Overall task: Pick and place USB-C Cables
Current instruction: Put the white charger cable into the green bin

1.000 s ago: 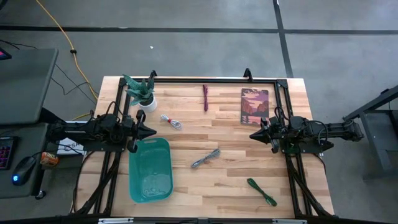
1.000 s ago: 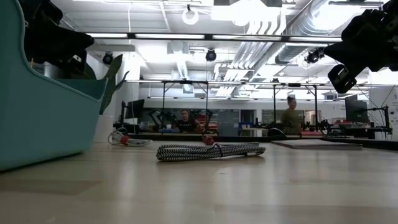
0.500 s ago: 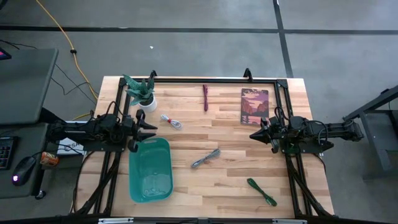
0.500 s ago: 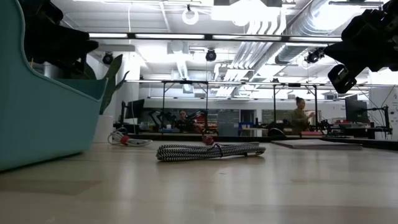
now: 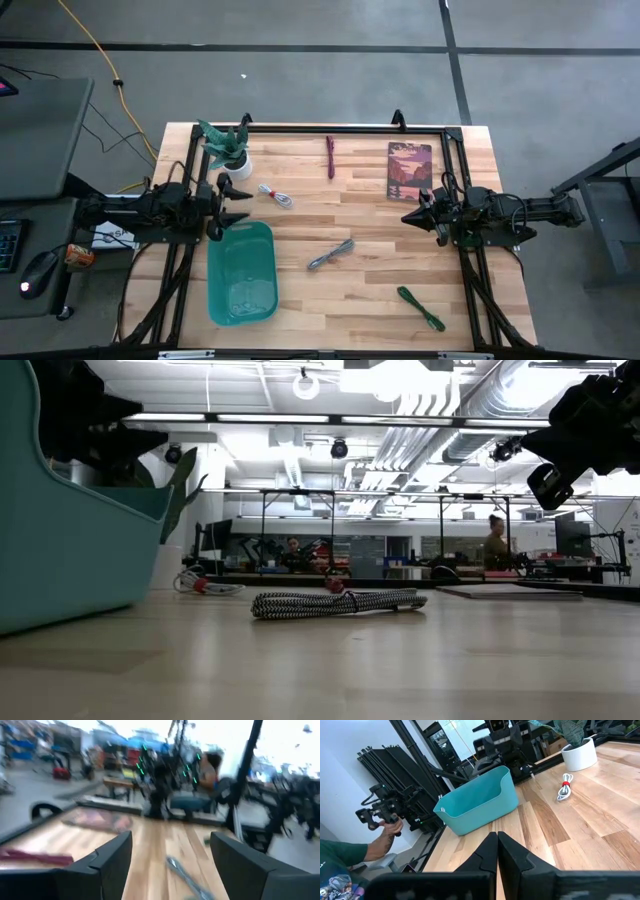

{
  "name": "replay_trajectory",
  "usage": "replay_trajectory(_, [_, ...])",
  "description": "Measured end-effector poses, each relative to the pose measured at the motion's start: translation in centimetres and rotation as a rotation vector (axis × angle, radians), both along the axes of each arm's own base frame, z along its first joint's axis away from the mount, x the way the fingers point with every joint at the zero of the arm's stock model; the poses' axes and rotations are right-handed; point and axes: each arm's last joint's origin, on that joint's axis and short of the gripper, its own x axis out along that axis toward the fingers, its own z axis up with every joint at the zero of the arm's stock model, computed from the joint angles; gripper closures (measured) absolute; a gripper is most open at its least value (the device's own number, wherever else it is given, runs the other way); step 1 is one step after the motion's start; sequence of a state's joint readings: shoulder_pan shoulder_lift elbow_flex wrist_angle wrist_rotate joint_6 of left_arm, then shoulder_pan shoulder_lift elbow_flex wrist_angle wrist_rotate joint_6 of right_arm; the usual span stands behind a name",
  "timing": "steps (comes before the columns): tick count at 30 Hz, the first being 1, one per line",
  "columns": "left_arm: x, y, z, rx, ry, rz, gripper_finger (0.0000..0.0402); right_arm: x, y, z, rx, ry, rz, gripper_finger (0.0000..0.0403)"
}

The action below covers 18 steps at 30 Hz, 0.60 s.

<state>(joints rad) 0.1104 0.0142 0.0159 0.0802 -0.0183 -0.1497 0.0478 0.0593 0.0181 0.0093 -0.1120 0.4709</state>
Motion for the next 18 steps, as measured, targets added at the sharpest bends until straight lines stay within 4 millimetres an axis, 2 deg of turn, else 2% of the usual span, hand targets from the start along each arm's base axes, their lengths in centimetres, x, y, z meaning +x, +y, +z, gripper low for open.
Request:
replay_trajectory(5, [-0.3,0.2,3.5,0.024,-0.028,0.1,0.0155,0.0,0.0,0.0,0.0,0.0,0.0,0.0402])
replay_trajectory(9, [0.1,0.5,6.7,0.084,0.076,0.172,0.0154,0.0,0.0,0.0,0.0,0.0,0.0,0.0402])
replay_trajectory(15, [2.1,0.8,11.3,0.151,0.244,0.195,0.0155,0.0,0.0,0.0,0.0,0.0,0.0,0.0402])
replay_trajectory(18, [3.2,0.9,12.9,0.173,0.285,0.191,0.0155,0.0,0.0,0.0,0.0,0.0,0.0,0.0402])
